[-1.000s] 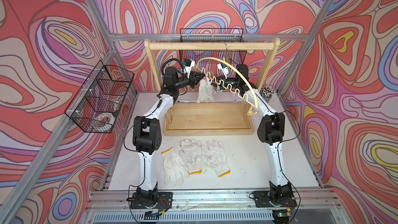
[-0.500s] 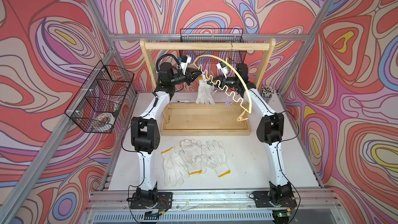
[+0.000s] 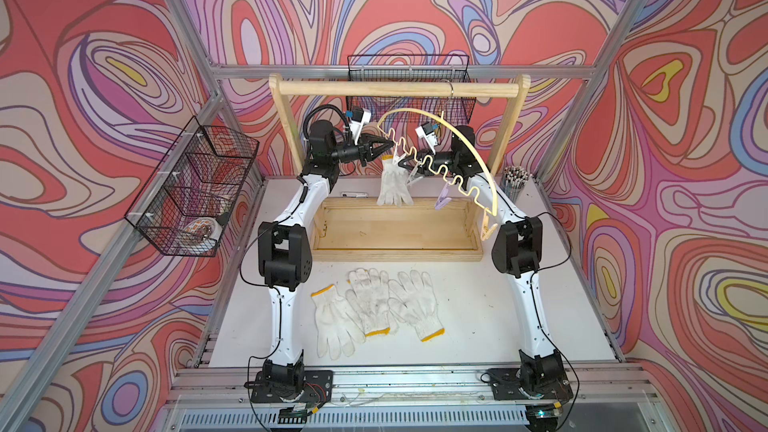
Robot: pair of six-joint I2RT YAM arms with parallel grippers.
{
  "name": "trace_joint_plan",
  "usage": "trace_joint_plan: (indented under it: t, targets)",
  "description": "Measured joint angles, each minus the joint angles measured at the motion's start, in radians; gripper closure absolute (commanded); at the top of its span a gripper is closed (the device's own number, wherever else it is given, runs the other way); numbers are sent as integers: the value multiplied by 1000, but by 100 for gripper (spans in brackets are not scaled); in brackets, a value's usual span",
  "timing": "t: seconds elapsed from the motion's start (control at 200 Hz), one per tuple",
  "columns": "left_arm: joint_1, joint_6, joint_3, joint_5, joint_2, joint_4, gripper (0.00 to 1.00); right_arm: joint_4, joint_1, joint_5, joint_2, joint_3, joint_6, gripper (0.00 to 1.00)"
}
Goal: Clip the gloves onto a hanger to dry
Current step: Clamp the glove onto the hanger.
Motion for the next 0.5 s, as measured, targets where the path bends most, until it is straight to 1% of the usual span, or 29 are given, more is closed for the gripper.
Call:
trace_joint_plan:
  t: [0.501]
  targets:
    - [6, 32, 2, 15, 0, -38, 100, 40, 2, -55, -3, -42, 7, 100]
